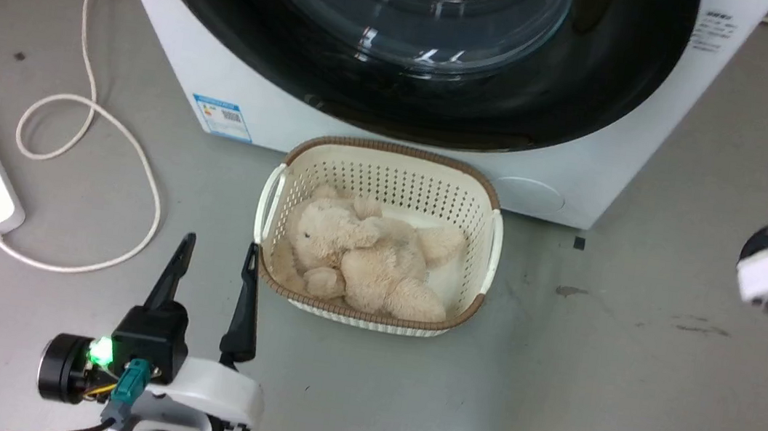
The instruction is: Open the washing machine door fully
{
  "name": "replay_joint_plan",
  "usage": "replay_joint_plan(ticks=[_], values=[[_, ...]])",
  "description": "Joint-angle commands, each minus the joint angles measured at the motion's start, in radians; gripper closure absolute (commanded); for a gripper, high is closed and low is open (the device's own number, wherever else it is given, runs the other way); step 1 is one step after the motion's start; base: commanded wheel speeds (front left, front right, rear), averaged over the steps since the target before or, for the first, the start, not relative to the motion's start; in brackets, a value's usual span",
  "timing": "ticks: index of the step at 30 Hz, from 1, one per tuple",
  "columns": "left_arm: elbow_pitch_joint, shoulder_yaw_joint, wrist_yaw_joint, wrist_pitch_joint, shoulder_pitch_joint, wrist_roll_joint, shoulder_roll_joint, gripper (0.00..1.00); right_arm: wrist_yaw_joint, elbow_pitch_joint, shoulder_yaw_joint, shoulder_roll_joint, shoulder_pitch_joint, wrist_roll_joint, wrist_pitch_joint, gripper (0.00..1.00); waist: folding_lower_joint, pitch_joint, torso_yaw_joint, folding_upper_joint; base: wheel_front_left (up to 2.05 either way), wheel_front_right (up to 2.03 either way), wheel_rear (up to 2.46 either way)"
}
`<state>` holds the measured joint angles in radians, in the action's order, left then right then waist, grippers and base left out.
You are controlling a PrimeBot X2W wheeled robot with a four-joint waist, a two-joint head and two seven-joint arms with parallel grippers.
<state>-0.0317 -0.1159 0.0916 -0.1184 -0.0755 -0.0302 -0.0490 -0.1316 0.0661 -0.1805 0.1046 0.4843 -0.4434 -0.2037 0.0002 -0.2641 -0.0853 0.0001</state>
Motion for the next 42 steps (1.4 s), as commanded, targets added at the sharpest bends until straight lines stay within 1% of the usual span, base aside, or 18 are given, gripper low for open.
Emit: replay_joint_plan(ticks=[1,9,19,25,30,36,42], values=[[-0.007,-0.005,0.008,-0.01,-0.025,-0.009,-0.001,0.0,0.0,0.012,-0.012,-0.001,0.042,-0.021,-0.015,1.0,-0.0002,-0.011,-0.008,-0.0001,0.0,0.0,0.0],[-0.014,-0.024,0.026,-0.027,-0.04,-0.017,-0.001,0.0,0.0,0.145,-0.102,0.001,0.222,-0.097,-0.17,1.0,-0.0002,-0.065,-0.038,-0.0001,0.0,0.0,0.0],[-0.025,-0.049,0.044,-0.048,-0.064,-0.02,-0.001,0.0,0.001,0.325,-0.218,0.02,0.437,-0.111,-0.335,1.0,-0.0002,-0.124,-0.079,-0.0001,0.0,0.0,0.0],[-0.037,-0.062,0.052,-0.06,-0.076,-0.021,-0.001,0.0,0.001,0.421,-0.29,0.031,0.559,-0.1,-0.443,1.0,-0.0002,-0.158,-0.102,-0.0001,0.0,0.0,0.0],[-0.042,-0.076,0.062,-0.071,-0.085,-0.024,-0.001,0.0,0.001,0.468,-0.347,0.025,0.655,-0.09,-0.51,1.0,-0.0002,-0.186,-0.119,-0.0001,0.0,0.0,0.0],[-0.046,-0.099,0.077,-0.083,-0.101,-0.031,-0.001,0.0,0.001,0.497,-0.414,0.011,0.747,-0.083,-0.585,1.0,-0.0002,-0.217,-0.137,-0.0001,0.0,0.0,0.0],[-0.046,-0.113,0.092,-0.096,-0.117,-0.038,-0.001,0.0,0.001,0.512,-0.481,-0.004,0.791,-0.079,-0.682,1.0,-0.0002,-0.235,-0.148,-0.0001,0.0,0.0,0.0]])
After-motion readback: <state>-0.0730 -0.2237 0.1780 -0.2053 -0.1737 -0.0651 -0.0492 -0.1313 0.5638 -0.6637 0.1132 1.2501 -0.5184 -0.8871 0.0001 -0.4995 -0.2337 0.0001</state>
